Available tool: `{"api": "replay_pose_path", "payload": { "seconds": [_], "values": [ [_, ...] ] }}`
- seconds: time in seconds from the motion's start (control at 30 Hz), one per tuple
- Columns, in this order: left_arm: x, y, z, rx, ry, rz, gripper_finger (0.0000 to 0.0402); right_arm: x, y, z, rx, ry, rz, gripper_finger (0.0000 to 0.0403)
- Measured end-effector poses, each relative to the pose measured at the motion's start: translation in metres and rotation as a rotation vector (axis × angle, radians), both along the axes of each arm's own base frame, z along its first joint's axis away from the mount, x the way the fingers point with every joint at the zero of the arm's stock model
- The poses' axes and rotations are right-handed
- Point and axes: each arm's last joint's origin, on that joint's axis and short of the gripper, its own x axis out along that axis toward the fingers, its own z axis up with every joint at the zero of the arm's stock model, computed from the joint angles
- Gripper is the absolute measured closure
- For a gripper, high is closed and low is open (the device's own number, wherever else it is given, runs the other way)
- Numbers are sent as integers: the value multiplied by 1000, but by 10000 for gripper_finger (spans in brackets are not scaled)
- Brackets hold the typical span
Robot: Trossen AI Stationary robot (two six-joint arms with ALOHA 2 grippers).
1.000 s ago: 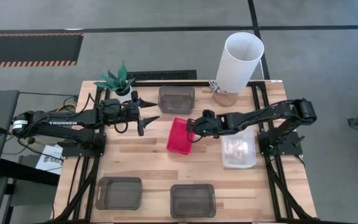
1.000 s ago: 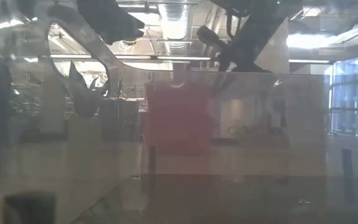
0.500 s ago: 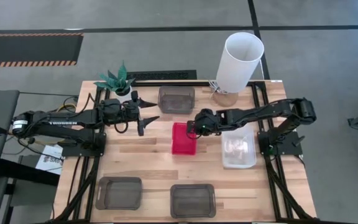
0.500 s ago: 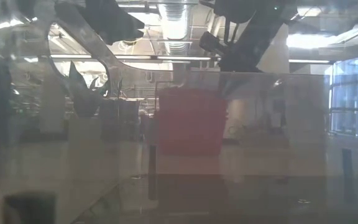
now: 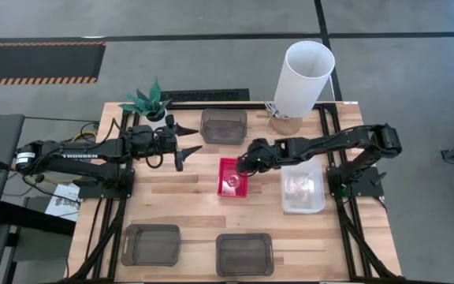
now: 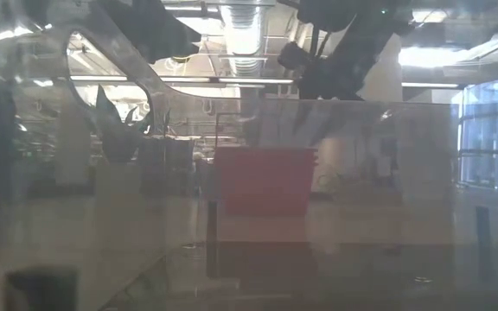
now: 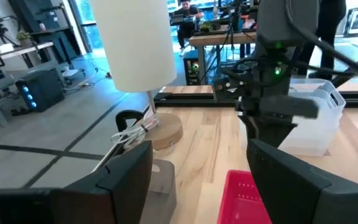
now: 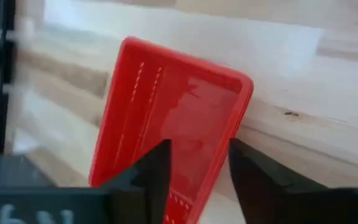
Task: Stack baskets by color
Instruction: Stack the right red bin on top of the left red bin, then stack the bottom left black bin on top of the top black bin
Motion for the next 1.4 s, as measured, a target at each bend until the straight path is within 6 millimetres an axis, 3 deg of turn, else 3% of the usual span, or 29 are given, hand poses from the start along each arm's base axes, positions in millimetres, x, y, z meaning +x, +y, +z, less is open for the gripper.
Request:
{"api": "replay_pose_path", "payload": {
  "seconds": [0.17,0.3,0.47,0.63,0.77,0.9,1.03,1.17,1.4],
  "values": [
    [-1,-5,-1,0,16,-75,152,-11,3,24,-133,-52,75,175],
    [-7,-21,0,-55,39,-232,152,-27,19,52,-262,-119,254,164],
    [-21,-52,12,-170,249,-276,152,-47,51,77,-419,-193,453,169],
    [-35,-89,20,-281,493,-292,152,-60,77,87,-564,-222,566,176],
    [-37,-115,0,-391,686,-280,152,-68,101,85,-644,-208,636,177],
    [-28,-138,-21,-393,821,-297,152,-77,128,71,-644,-199,718,177],
    [-27,-158,-38,-448,957,-324,152,-91,144,55,-629,-179,684,180],
    [-28,-162,-48,-407,1047,-321,152,-100,154,45,-602,-190,668,183],
    [-32,-162,-51,-497,1131,-306,152,-101,152,39,-584,-170,643,184]
  ]
}}
